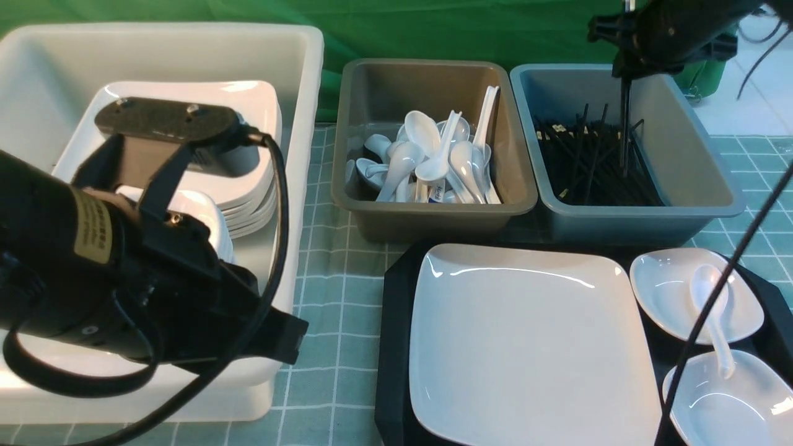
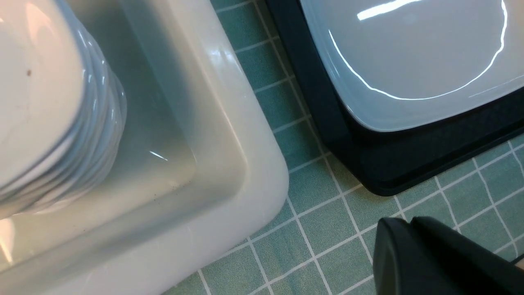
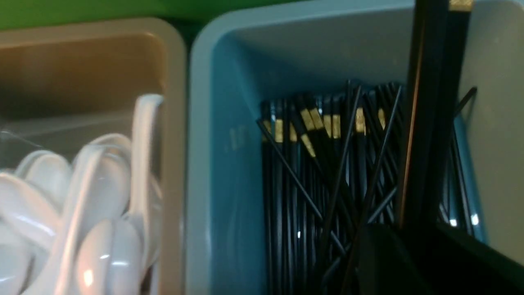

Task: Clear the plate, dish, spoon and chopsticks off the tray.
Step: Use the right arm to put the chopsticks into the small storage box on the right, then use the right arm to grab a soup spoon from the plate

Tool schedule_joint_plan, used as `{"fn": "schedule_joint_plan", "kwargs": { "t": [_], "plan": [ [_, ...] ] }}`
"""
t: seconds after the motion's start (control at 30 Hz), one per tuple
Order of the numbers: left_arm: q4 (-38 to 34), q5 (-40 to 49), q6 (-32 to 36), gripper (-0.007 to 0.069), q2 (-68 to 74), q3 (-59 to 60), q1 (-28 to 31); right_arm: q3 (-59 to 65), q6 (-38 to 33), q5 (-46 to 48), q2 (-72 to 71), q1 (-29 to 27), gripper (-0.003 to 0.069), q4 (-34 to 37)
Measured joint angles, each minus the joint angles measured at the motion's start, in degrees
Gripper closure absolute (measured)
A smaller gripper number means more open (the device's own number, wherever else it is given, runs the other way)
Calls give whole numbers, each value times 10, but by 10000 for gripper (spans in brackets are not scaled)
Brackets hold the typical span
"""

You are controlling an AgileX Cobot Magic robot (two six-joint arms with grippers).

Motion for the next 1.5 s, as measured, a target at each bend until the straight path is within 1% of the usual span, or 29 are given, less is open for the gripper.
{"fn": "schedule_joint_plan", "kwargs": {
  "t": [0.03,0.1,0.13,0.17,0.23,0.27,0.33,0.37,0.4,0.47,0.5,0.53,0.57,0.6,0.63,0.67,0.7,0.73,0.77,0.83,0.87,0.9,0.93,0.97,1.03,1.13,1.4,1.43,1.5],
  "plan": [
    [0,0,0,615,0,0,0,-2,1,2,6,-1,417,0],
    [0,-6,0,615,0,0,0,-2,-2,14,14,-1,250,-4],
    [0,-10,0,615,0,0,0,-3,-8,25,14,-2,184,-4],
    [0,-11,0,615,0,0,0,-3,-11,28,14,-2,172,-4],
    [0,-20,0,615,0,0,0,-9,-33,76,7,-2,94,-11],
    [0,-23,0,615,0,0,0,-14,-38,100,1,-2,96,-18],
    [1,-30,0,615,0,0,0,-21,-53,175,-16,-2,163,-38],
    [1,-33,0,615,0,0,0,-17,-65,207,-31,-2,243,-45],
    [2,-35,0,615,0,0,0,0,-76,214,-56,-3,372,-52],
    [0,-36,0,615,0,0,0,49,-80,214,-106,-3,532,-60],
    [0,-36,0,615,0,0,0,79,-80,214,-137,-3,578,-60],
    [0,-36,0,615,0,0,0,112,-80,214,-164,-3,600,-62],
    [0,-35,0,615,0,0,0,140,-80,213,-177,-3,608,-62],
    [0,-34,0,615,0,0,0,208,-77,213,-227,-3,619,-62],
    [0,-34,0,615,0,0,0,239,-75,212,-239,-3,618,-62],
    [-2,-34,0,615,0,0,0,311,-69,206,-276,-3,606,-63],
    [-4,-34,0,615,0,0,0,372,-54,184,-300,-5,568,-63],
    [-5,-34,0,615,0,0,0,382,-54,183,-303,-6,568,-63],
    [-6,-34,0,615,0,0,0,428,-43,161,-316,-9,525,-62],
    [-8,-34,0,615,0,0,0,522,-19,92,-324,-23,341,-59],
    [-8,-34,0,615,0,0,0,528,-19,92,-324,-24,341,-59],
    [-10,-33,0,615,0,0,0,560,-5,56,-318,-35,235,-57],
    [-11,-33,1,615,0,0,0,577,2,38,-308,-45,177,-57],
    [-11,-33,1,615,0,0,0,582,4,24,-302,-49,148,-57],
    [-11,-33,1,615,0,0,0,587,5,0,-287,-54,132,-57],
    [-11,-33,1,615,0,0,0,587,5,-26,-272,-54,151,-50],
    [-11,-35,1,615,0,2,0,587,6,-43,-221,-54,260,-34],
    [-11,-35,1,615,0,2,0,587,6,-43,-217,-54,300,-33],
    [-11,-35,1,615,0,2,0,587,5,-44,-213,-54,415,-33]
  ]
}}
